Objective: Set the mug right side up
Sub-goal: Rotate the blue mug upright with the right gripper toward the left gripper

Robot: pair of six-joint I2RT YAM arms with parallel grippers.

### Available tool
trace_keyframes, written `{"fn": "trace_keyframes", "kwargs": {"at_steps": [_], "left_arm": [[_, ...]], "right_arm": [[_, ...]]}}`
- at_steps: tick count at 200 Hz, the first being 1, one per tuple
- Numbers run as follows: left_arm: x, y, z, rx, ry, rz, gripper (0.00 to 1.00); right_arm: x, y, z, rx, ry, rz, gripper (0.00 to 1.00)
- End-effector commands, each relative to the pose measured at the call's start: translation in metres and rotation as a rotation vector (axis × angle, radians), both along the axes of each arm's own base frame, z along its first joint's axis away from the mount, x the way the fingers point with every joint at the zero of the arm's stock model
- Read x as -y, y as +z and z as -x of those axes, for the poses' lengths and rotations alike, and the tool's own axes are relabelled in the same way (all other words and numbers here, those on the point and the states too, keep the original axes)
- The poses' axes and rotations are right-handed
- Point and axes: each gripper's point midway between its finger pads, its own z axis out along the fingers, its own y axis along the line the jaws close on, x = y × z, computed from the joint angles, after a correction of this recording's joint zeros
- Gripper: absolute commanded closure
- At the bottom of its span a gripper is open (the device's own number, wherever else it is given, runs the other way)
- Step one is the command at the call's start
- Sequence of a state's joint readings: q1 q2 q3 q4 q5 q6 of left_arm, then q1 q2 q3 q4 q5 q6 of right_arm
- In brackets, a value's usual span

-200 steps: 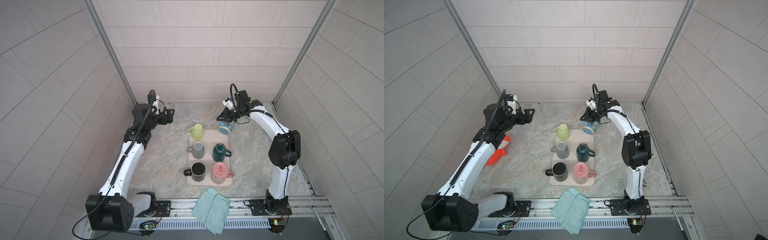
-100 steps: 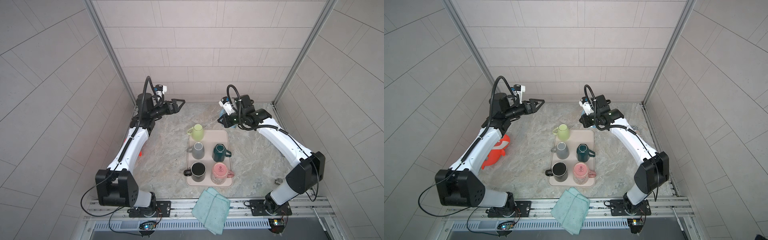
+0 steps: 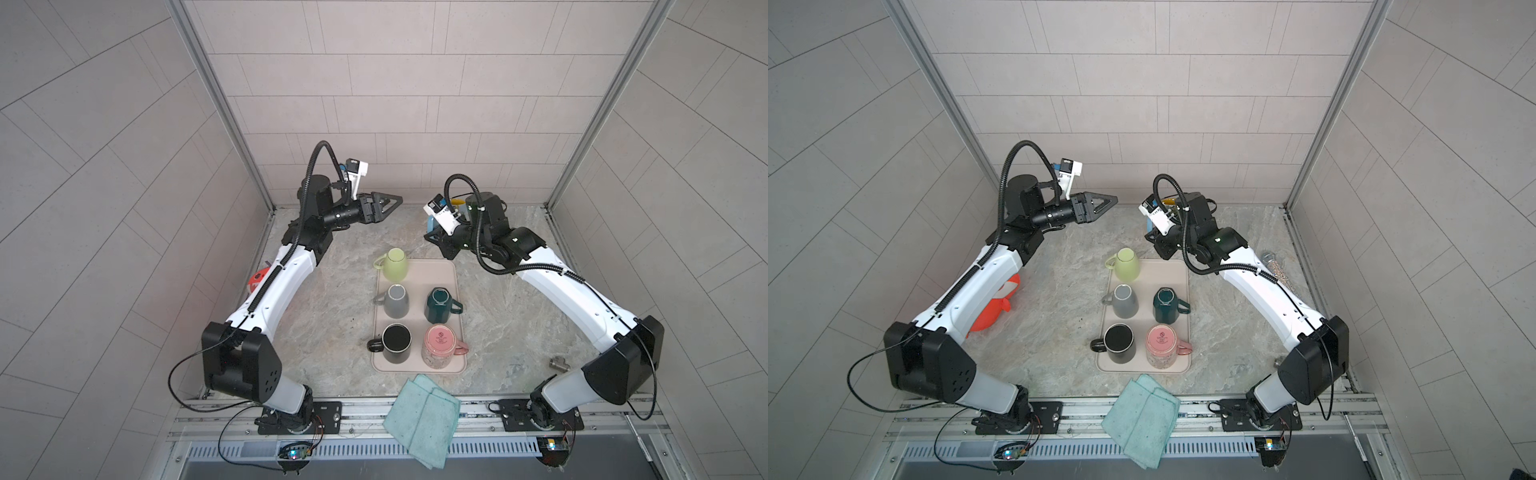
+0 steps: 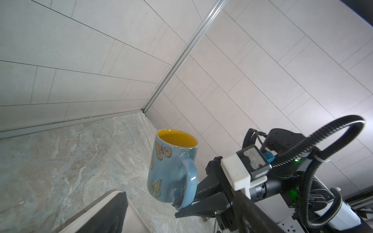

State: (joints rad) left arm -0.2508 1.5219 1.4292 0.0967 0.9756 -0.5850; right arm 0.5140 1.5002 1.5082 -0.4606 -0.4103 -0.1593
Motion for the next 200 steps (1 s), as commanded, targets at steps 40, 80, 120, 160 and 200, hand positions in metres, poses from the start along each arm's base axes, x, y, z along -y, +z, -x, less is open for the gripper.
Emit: {"fn": "trace_keyframes", "kwargs": {"at_steps": [40,80,120,160,200], "left_arm": [[0.015,-0.026,0.003,-0.035,-0.013,-0.174,0.18],[0.032,-0.030,0.008,-0.047,-0.044,-0.183,0.21],[0.036,-0.025,0.011,-0.033,-0.037,-0.187,0.23],[0.039,-0.022,0.016,-0.024,-0.044,-0.190,0.24],[0.044,-0.031,0.016,-0.049,-0.056,-0.226,0.34]], "right_arm": [[-0.024,0.064,0.004,0.258,0.115,-0.023,1.00],[-0.032,0.067,0.005,0.255,0.136,-0.013,1.00],[-0.036,0.058,0.002,0.234,0.137,0.013,1.00],[-0.041,0.051,-0.002,0.221,0.134,0.025,1.00],[-0.046,0.050,-0.006,0.219,0.133,0.036,1.00]]}}
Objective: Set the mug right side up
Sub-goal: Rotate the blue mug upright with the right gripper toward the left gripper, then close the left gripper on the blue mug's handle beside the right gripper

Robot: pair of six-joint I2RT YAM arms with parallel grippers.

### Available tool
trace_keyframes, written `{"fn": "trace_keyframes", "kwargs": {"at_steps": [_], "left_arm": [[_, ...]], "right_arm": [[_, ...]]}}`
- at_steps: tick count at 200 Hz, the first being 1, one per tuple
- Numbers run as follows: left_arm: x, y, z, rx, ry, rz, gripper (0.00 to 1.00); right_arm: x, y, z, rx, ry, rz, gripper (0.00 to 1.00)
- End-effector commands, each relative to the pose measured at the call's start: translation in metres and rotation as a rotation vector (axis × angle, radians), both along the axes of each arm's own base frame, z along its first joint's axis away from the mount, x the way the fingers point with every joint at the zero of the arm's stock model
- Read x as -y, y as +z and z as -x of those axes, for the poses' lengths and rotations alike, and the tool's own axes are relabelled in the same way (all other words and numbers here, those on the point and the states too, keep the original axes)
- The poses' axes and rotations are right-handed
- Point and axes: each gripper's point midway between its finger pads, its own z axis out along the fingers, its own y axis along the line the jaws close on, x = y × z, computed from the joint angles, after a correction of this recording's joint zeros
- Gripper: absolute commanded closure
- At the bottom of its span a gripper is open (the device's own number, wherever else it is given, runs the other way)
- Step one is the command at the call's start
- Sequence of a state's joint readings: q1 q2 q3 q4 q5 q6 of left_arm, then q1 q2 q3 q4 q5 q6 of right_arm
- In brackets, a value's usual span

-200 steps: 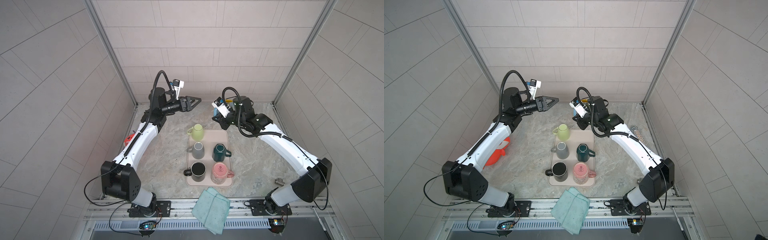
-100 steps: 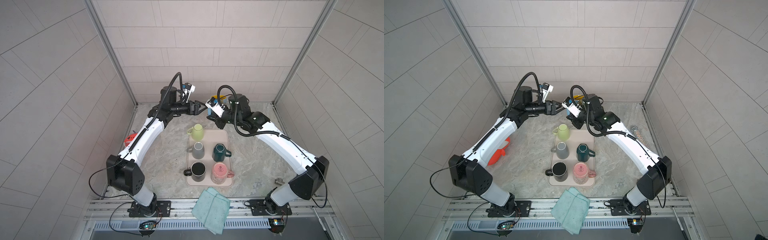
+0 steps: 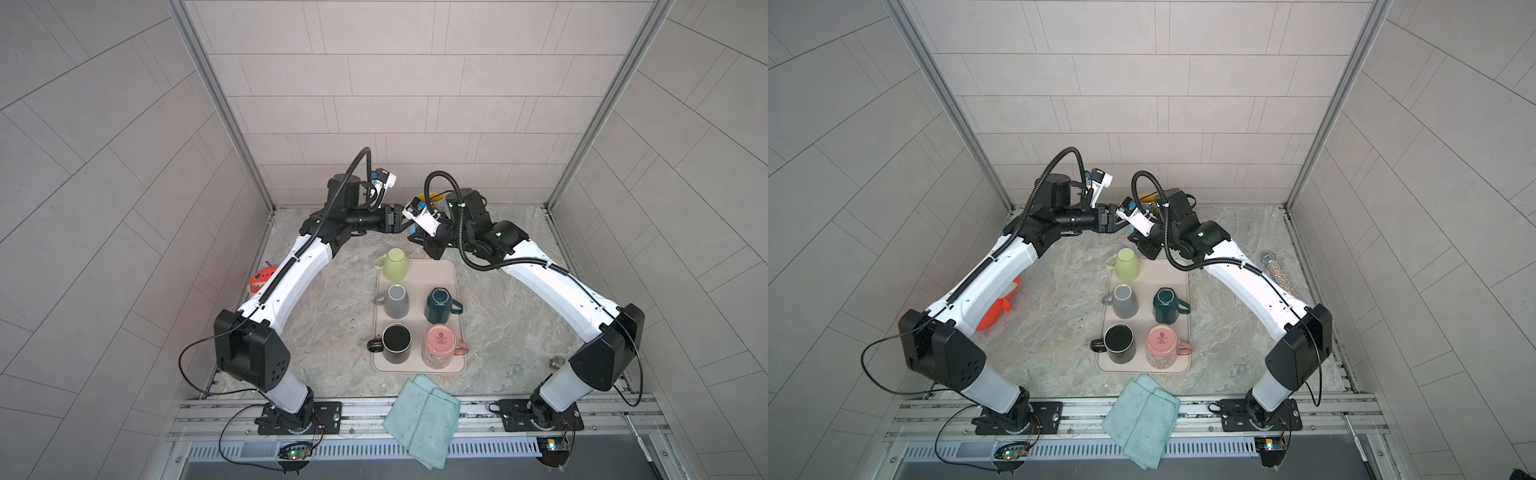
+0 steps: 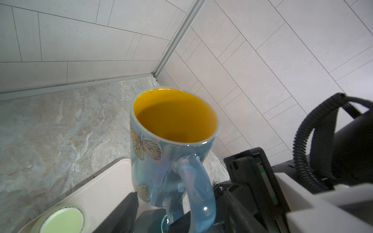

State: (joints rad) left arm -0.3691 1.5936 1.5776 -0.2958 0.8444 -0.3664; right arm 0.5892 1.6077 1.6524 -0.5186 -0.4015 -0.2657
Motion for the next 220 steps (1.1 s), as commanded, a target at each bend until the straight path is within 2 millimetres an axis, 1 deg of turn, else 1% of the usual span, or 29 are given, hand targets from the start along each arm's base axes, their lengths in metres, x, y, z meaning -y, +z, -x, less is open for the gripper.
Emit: {"fn": "trace_keyframes", "kwargs": {"at_steps": [1,17,31,69,83,113,131,147,162,209,220], "left_arm": [[0.007,0.012,0.006,0.041,-0.033,-0.011,0.35],[0.009,0.009,0.007,0.035,-0.036,-0.021,0.39],[0.011,0.008,0.008,0.036,-0.037,-0.030,0.40],[0.015,-0.004,0.008,0.024,-0.018,-0.082,0.44],[0.014,-0.003,0.005,0.026,0.001,-0.083,0.46],[0.013,0.005,0.003,0.044,0.025,-0.052,0.52],[0.016,0.004,0.003,0.033,0.018,-0.046,0.53],[0.018,0.000,0.003,0.022,0.011,-0.048,0.57],[0.020,-0.003,0.004,0.017,0.009,-0.051,0.64],[0.020,-0.005,0.005,0.009,0.017,-0.050,0.99],[0.020,-0.005,0.005,0.007,0.020,-0.051,1.00]], "right_arm": [[-0.008,0.046,-0.006,0.161,0.019,-0.046,1.00],[-0.008,0.045,-0.008,0.160,0.014,-0.042,1.00],[-0.010,0.045,-0.009,0.157,0.013,-0.036,1.00],[-0.018,0.045,-0.008,0.163,0.019,-0.041,1.00],[-0.022,0.045,-0.008,0.165,0.021,-0.040,1.00],[-0.024,0.044,-0.009,0.163,0.020,-0.041,1.00],[-0.024,0.047,-0.009,0.168,0.019,-0.050,1.00],[-0.023,0.050,-0.009,0.176,0.017,-0.054,1.00],[-0.023,0.050,-0.009,0.177,0.017,-0.053,1.00],[-0.023,0.050,-0.011,0.180,0.006,-0.055,1.00],[-0.022,0.050,-0.012,0.181,0.001,-0.055,1.00]]}}
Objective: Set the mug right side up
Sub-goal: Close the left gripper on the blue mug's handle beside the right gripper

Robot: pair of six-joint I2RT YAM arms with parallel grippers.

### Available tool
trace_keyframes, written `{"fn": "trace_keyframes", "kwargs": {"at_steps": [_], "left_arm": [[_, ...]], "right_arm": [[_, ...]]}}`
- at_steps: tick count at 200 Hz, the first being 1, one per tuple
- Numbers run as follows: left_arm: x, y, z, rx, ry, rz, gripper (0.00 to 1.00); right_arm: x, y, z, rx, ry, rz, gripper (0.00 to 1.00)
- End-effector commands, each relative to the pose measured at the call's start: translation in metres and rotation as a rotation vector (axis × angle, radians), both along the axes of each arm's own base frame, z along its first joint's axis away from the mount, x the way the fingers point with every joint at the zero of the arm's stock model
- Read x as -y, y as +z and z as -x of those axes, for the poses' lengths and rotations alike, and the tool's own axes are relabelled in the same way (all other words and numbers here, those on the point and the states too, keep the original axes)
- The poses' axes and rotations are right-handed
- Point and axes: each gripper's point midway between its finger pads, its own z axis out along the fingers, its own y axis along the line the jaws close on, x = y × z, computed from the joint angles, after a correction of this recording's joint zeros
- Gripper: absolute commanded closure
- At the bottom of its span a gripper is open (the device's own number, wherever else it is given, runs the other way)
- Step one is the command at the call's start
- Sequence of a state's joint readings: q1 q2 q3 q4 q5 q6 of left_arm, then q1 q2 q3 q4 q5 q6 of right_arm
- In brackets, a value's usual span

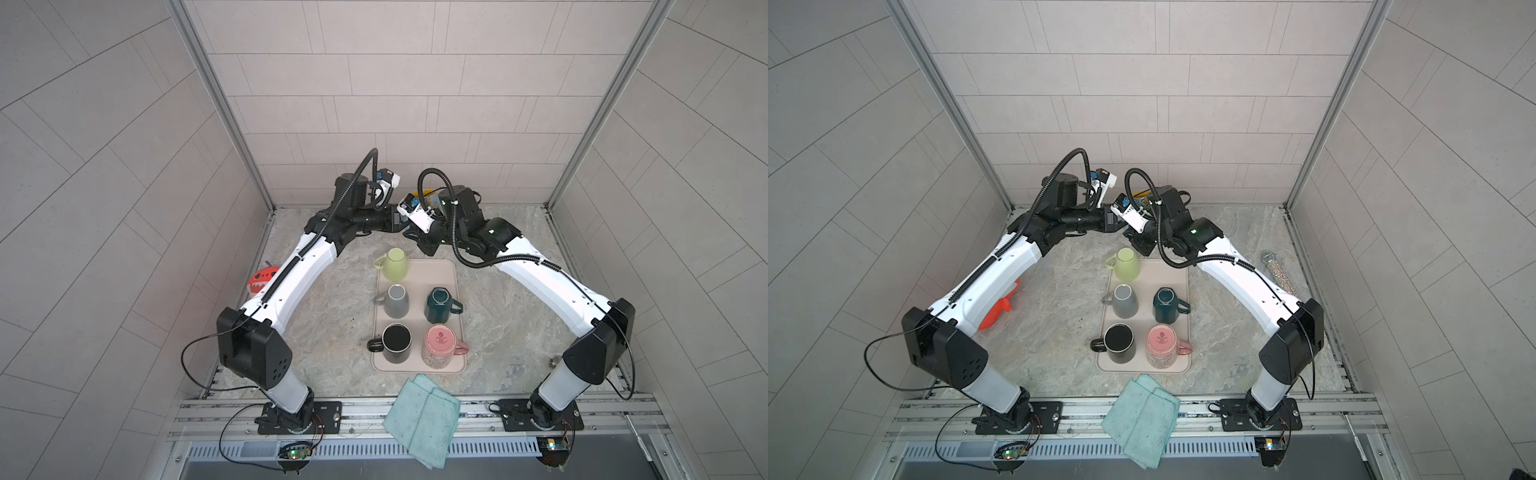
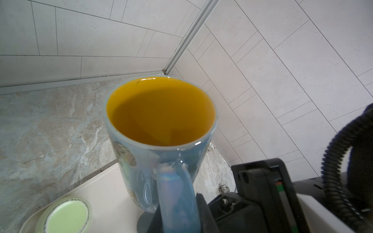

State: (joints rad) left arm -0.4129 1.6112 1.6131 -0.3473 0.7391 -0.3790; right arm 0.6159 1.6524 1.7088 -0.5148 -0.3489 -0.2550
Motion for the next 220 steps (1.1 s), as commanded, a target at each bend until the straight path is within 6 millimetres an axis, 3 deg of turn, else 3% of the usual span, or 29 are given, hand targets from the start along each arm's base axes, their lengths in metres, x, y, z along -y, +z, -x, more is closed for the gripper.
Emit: {"fn": "trace_keyframes", "kwargs": {"at_steps": [1,111,140,158,175,189,207,220], "left_arm": [[0.011,0.002,0.008,0.031,-0.036,-0.003,1.00],[0.003,0.012,-0.001,0.092,0.040,-0.006,1.00],[0.002,0.012,-0.003,0.104,0.045,-0.013,1.00],[0.002,0.013,-0.004,0.110,0.047,-0.020,1.00],[0.002,0.013,-0.004,0.110,0.044,-0.023,1.00],[0.002,0.013,-0.004,0.113,0.048,-0.028,1.00],[0.001,0.013,-0.005,0.114,0.048,-0.031,1.00],[0.001,0.013,-0.005,0.118,0.049,-0.036,1.00]], "right_arm": [[-0.011,0.046,-0.003,0.161,0.025,-0.062,1.00],[-0.004,0.043,-0.012,0.188,-0.048,-0.084,1.00],[-0.002,0.043,-0.015,0.206,-0.071,-0.090,0.94],[-0.001,0.042,-0.017,0.209,-0.078,-0.093,0.82],[0.000,0.042,-0.018,0.213,-0.084,-0.097,0.89],[0.000,0.043,-0.019,0.213,-0.090,-0.101,0.84],[0.001,0.043,-0.020,0.217,-0.097,-0.112,0.86],[0.002,0.044,-0.020,0.218,-0.101,-0.118,0.79]]}}
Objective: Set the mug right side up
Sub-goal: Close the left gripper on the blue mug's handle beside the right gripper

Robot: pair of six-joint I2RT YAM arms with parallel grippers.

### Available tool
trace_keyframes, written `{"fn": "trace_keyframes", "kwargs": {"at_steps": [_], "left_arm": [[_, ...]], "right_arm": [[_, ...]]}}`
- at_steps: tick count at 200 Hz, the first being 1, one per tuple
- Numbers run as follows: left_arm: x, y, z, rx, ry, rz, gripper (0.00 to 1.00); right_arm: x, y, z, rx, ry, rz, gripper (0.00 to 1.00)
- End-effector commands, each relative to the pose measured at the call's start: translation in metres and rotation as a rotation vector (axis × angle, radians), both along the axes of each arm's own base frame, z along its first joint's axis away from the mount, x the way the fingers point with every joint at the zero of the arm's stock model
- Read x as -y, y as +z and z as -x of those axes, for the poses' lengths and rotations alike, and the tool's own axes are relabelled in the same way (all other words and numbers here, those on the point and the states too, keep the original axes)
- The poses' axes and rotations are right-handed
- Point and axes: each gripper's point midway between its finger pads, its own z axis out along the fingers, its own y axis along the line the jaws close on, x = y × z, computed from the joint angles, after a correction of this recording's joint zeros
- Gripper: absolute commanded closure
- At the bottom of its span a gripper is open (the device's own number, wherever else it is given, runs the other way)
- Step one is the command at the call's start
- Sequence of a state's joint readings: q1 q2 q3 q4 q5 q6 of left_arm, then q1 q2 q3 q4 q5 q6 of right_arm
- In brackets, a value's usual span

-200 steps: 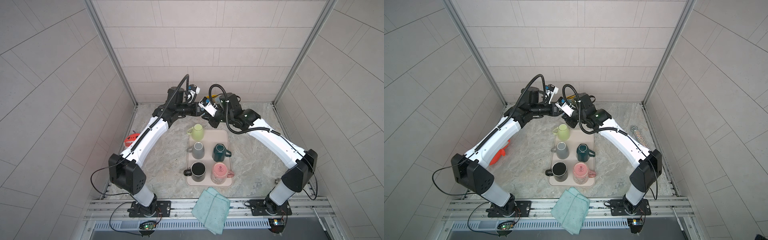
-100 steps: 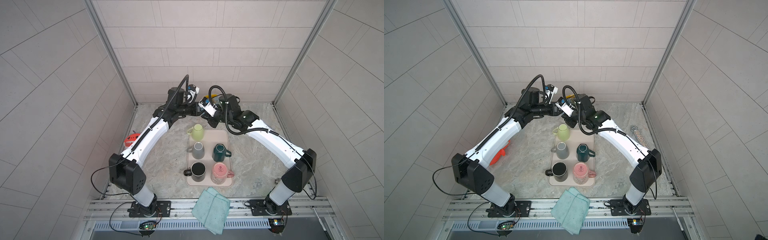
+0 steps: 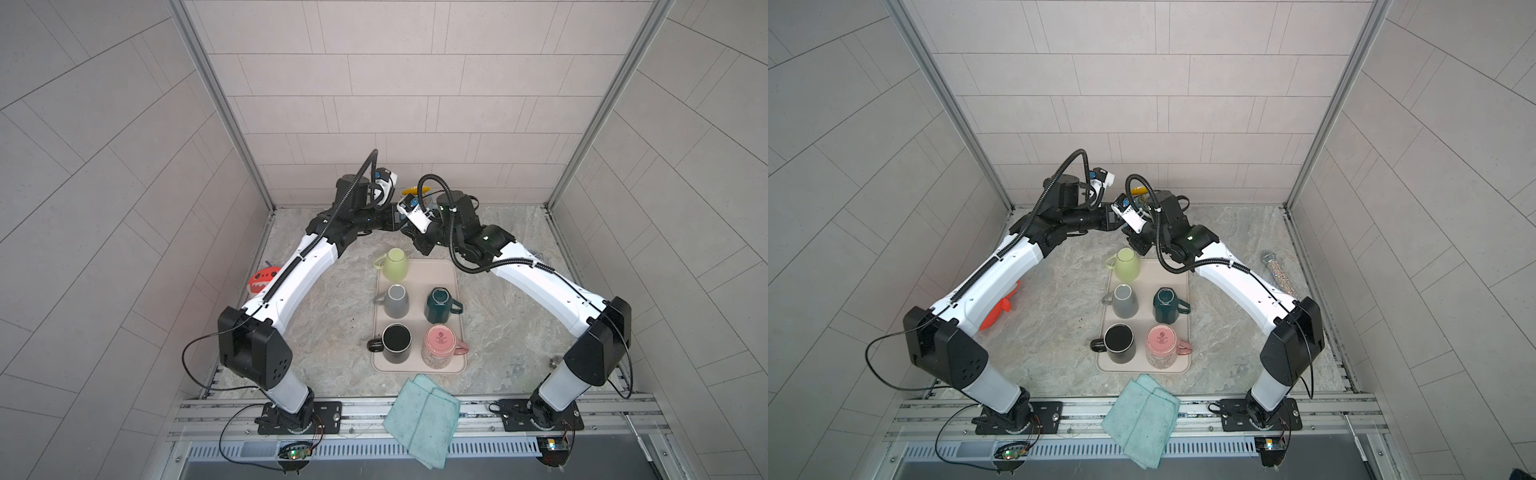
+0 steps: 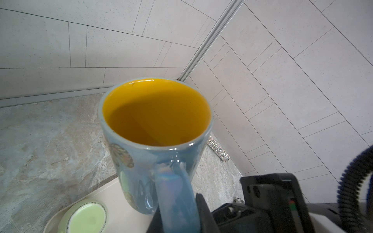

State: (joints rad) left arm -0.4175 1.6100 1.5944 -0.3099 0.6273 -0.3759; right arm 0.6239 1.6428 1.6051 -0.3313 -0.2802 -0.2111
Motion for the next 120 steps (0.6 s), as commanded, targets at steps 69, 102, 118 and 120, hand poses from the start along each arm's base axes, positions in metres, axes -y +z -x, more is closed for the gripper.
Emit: {"fn": "trace_keyframes", "kwargs": {"at_steps": [69,102,118,120], "left_arm": [[0.0088,0.0160,0.0092,0.083,-0.047,-0.022,1.00],[0.0081,0.0150,0.0070,0.086,-0.042,-0.030,1.00],[0.0081,0.0151,0.0063,0.089,-0.041,-0.033,1.00],[0.0082,0.0153,0.0061,0.090,-0.041,-0.033,1.00]], "right_arm": [[0.0103,0.0522,-0.0048,0.172,-0.051,-0.084,0.69],[0.0128,0.0516,-0.0052,0.174,-0.054,-0.086,0.69],[0.0137,0.0511,-0.0062,0.174,-0.057,-0.087,0.69],[0.0134,0.0512,-0.0060,0.174,-0.057,-0.088,0.69]]}}
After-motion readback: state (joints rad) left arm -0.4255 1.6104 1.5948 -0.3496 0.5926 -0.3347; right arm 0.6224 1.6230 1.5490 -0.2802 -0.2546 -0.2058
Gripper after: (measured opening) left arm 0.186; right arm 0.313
